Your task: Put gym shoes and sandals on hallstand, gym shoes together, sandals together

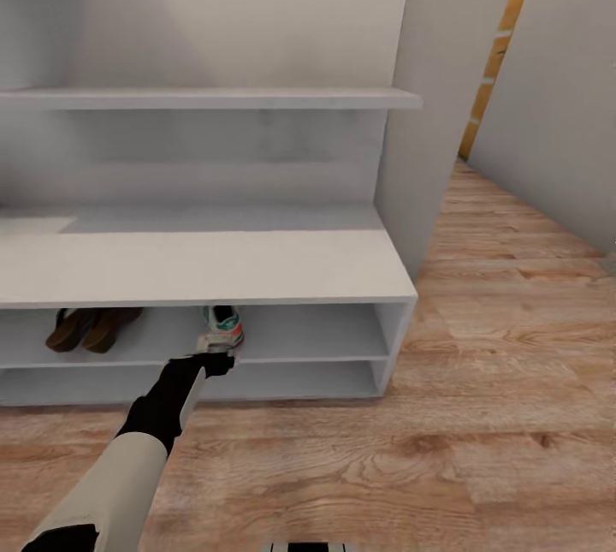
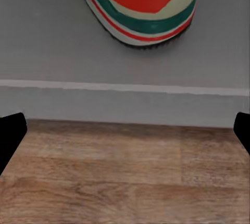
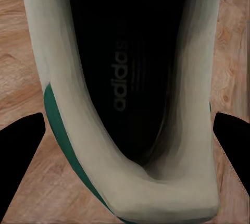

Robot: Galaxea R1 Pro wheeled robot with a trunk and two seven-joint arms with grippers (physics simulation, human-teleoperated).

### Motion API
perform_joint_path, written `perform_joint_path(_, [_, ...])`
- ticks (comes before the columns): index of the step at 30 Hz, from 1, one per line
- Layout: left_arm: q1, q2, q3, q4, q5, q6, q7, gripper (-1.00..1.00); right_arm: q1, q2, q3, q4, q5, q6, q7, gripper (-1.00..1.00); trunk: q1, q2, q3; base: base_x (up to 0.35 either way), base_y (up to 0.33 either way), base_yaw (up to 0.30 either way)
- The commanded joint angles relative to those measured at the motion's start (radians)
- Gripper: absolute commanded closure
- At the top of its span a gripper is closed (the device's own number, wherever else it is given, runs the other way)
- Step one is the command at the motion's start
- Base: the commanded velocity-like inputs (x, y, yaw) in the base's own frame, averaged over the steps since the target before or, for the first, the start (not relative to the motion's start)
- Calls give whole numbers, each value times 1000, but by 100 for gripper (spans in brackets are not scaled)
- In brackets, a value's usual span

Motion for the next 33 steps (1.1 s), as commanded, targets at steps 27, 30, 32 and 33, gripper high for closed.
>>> perform_joint_path(27, [203, 48, 17, -1, -2, -335, -20, -100, -1, 1, -2, 4, 10, -4, -3, 100, -1, 0, -1, -286, 191, 0])
perform_joint_path(30, [293, 51, 18, 2, -1, -454, -21, -100, -1, 2, -2, 5, 10, -4, -3, 100, -1, 0, -1, -225, 200, 0])
perform_joint_path(32, [341, 56, 18, 5, 0, -514, -22, -100, -1, 2, -2, 14, 10, -4, -3, 100, -1, 0, -1, -190, 173, 0])
perform_joint_path(33, [363, 61, 18, 7, 1, -543, -23, -100, -1, 2, -2, 18, 10, -4, -3, 100, -1, 0, -1, -107, 104, 0])
